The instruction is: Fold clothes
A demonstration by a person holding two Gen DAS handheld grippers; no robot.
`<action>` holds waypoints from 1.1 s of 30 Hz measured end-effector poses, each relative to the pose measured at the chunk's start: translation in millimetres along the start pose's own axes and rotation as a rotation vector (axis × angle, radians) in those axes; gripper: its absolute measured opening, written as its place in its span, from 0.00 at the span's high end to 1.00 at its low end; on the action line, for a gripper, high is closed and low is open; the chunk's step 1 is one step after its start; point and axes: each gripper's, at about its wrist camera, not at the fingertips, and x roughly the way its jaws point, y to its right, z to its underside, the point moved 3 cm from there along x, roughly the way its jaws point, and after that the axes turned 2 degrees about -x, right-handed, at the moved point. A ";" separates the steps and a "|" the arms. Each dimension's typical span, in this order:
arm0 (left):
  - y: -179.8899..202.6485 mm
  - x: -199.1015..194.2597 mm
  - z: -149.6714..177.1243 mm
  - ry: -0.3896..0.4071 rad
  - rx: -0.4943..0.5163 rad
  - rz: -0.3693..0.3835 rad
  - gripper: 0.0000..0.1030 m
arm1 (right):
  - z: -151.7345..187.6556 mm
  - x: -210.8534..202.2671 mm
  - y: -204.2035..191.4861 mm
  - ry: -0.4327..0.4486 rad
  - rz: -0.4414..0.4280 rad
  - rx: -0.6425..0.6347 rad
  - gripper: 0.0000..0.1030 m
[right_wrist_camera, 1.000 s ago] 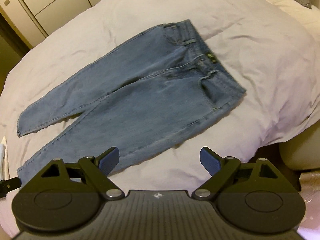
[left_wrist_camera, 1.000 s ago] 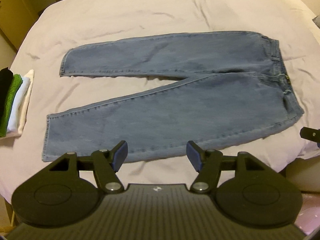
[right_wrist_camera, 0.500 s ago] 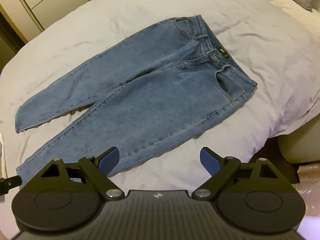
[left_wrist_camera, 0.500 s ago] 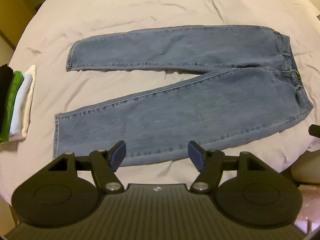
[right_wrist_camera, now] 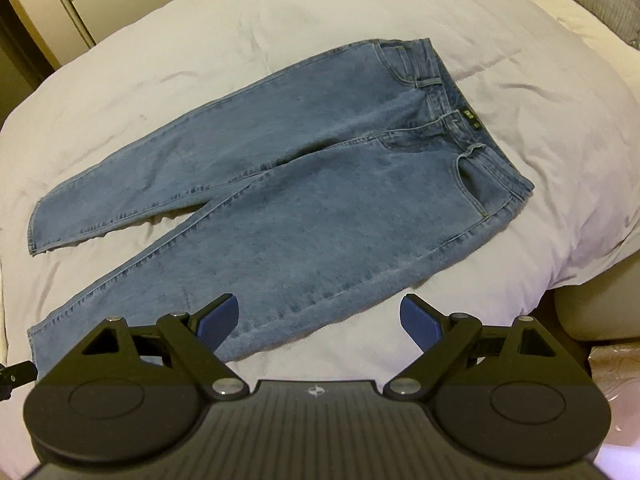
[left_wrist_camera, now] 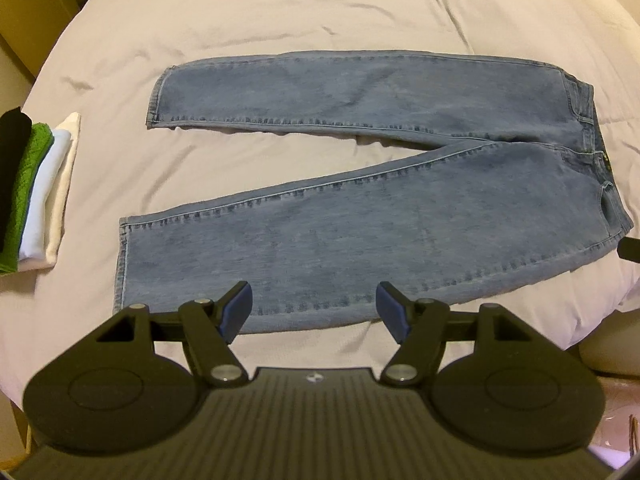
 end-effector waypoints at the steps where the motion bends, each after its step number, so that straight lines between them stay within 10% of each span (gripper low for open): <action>1: -0.7 1.6 -0.4 -0.004 -0.001 0.001 0.37 | -0.3 1.0 -0.6 -0.001 0.000 0.000 0.13; 19: 18.4 52.6 4.8 -0.064 0.024 0.070 0.37 | 25.2 60.8 50.7 -0.151 0.062 0.048 0.13; 33: 102.6 96.6 -22.3 -0.093 -0.011 0.064 0.37 | -31.1 124.8 92.4 -0.228 -0.021 -0.115 0.13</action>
